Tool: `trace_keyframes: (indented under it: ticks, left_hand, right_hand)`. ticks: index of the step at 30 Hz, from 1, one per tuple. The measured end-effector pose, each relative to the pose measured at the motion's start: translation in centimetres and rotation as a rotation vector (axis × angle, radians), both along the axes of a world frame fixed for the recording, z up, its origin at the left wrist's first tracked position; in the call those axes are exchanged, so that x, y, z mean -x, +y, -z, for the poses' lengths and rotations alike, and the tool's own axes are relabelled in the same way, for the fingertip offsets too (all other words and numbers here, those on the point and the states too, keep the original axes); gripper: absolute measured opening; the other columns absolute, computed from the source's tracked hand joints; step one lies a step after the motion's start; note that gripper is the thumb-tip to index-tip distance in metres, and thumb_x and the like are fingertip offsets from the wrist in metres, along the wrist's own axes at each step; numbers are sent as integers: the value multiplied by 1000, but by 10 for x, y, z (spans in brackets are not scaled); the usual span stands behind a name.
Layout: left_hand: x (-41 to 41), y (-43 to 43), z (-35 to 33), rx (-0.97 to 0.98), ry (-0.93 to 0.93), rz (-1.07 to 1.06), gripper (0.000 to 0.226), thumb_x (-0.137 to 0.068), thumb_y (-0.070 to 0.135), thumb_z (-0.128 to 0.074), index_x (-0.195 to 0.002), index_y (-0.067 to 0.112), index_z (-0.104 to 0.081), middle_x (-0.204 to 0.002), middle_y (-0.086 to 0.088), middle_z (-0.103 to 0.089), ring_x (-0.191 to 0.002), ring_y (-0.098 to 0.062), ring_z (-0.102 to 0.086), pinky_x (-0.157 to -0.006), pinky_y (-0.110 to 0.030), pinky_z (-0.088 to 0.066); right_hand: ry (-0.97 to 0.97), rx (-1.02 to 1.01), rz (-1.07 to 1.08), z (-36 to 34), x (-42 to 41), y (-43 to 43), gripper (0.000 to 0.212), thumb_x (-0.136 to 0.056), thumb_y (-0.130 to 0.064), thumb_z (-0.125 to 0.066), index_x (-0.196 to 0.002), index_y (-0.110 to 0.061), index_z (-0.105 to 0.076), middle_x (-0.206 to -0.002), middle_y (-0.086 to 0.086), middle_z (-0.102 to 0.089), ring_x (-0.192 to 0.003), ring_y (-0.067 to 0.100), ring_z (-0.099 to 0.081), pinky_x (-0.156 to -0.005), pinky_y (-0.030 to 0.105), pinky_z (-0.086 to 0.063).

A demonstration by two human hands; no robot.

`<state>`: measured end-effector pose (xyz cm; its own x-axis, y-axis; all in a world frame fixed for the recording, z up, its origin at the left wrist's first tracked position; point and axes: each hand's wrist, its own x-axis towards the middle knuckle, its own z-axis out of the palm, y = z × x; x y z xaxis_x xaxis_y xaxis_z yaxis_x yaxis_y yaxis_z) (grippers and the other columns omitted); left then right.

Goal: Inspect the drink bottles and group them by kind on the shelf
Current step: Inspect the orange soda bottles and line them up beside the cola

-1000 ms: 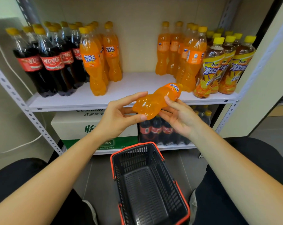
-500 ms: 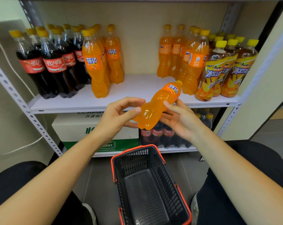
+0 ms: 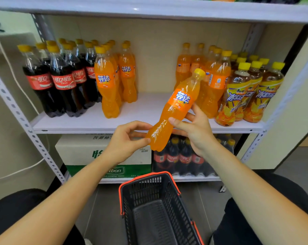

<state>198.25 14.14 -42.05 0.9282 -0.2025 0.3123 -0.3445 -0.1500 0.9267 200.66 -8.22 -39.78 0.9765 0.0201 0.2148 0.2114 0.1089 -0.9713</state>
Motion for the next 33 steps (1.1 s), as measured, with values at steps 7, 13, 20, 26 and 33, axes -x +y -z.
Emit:
trace_keyframes:
  ticks: [7, 13, 20, 26, 33]
  left_hand:
    - [-39, 31, 21, -91, -124, -524, 29, -87, 15, -78, -109, 31, -70, -103, 17, -72, -102, -8, -67, -88, -40, -58]
    - [-77, 62, 37, -260, -101, -868, 48, -88, 28, -72, -134, 26, -58, -132, 6, -63, -120, -19, -58, -89, -35, -46]
    - [-94, 66, 54, -443, -145, -799, 79, -86, 34, -75, -154, 25, -37, -145, -3, -51, -122, -30, -55, -100, -42, -39]
    - [-98, 67, 61, -481, -180, -793, 83, -88, 33, -72, -158, 23, -29, -154, -2, -45, -128, -27, -52, -105, -41, -34]
    - [-98, 65, 63, -483, -190, -804, 84, -88, 32, -71, -159, 19, -28, -156, -3, -43, -130, -28, -50, -105, -39, -31]
  right_hand:
    - [-172, 236, 27, -17, -48, 32, 75, -78, -9, -88, -140, -17, -48, -130, 6, -64, -118, 25, -65, -89, 51, -61]
    - [-291, 393, -8, -16, -93, 71, 79, -74, -14, -90, -137, -31, -46, -118, -21, -59, -109, 5, -62, -81, 22, -56]
    - [-361, 474, 12, -10, -134, 105, 85, -78, -13, -88, -148, -23, -41, -117, -18, -58, -106, 12, -64, -83, 27, -57]
    - [-284, 546, 31, 12, -154, 112, 73, -77, -17, -89, -138, -16, -50, -98, -9, -65, -88, 11, -66, -85, 38, -57]
    - [-274, 542, 40, 23, -172, 129, 58, -82, -18, -86, -132, -13, -57, -108, -4, -66, -97, 13, -65, -89, 33, -55]
